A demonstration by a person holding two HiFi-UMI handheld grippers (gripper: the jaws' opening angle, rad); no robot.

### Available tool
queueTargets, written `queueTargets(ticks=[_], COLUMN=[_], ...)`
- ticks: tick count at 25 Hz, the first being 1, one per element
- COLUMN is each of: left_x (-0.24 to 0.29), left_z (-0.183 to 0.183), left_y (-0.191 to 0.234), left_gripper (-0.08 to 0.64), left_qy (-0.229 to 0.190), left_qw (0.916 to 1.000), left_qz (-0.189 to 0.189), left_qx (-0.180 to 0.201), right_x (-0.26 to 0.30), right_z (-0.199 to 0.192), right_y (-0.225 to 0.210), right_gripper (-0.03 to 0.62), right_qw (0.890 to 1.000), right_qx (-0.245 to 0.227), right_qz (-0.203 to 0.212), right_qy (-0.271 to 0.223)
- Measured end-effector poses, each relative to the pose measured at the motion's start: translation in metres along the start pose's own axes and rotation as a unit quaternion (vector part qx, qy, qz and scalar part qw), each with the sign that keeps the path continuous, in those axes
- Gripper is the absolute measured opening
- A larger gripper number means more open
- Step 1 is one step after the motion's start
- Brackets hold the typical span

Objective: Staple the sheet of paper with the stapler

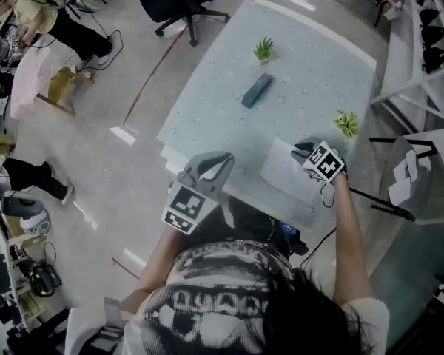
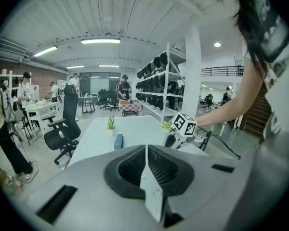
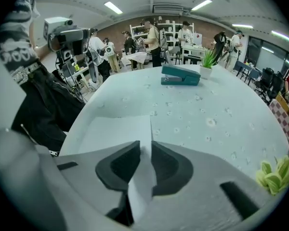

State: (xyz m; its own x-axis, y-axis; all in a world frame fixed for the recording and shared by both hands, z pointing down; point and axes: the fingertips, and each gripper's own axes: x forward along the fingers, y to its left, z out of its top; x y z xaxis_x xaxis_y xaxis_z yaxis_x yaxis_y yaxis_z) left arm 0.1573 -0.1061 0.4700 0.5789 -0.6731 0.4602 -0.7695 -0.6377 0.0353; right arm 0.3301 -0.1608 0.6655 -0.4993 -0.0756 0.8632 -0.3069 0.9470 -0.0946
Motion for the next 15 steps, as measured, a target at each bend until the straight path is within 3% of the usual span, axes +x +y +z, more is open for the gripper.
queueTargets(ticks=[1, 6, 10, 15], left_x=[-0.002, -0.013, -0.018, -0.022], left_z=[-0.001, -0.01, -0.014, -0.015], left_y=[0.001, 0.008, 0.017, 0.033], left_gripper=[0.012, 0.012, 0.012, 0.012], left_qy=[0.001, 0.008, 0.006, 0.0], left_qw=[1.0, 0.9998, 0.9998, 0.9999], left_qz=[0.003, 0.014, 0.017, 0.006], left_qx=[0.0, -0.007, -0.012, -0.012], right_x=[-0.001, -0.005, -0.012, -0.005], right_z=[0.001, 0.012, 0.031, 0.061], right_y=[0.0, 0.005, 0.008, 0.02], right_gripper=[0.045, 0.003, 0.003, 0.002], right_qw=[1.0, 0.997, 0.984, 0.967], right_qx=[0.006, 0.065, 0.14, 0.202], right_qz=[0.0, 0.006, 0.01, 0.006], right_qy=[-0.006, -0.051, -0.112, -0.154])
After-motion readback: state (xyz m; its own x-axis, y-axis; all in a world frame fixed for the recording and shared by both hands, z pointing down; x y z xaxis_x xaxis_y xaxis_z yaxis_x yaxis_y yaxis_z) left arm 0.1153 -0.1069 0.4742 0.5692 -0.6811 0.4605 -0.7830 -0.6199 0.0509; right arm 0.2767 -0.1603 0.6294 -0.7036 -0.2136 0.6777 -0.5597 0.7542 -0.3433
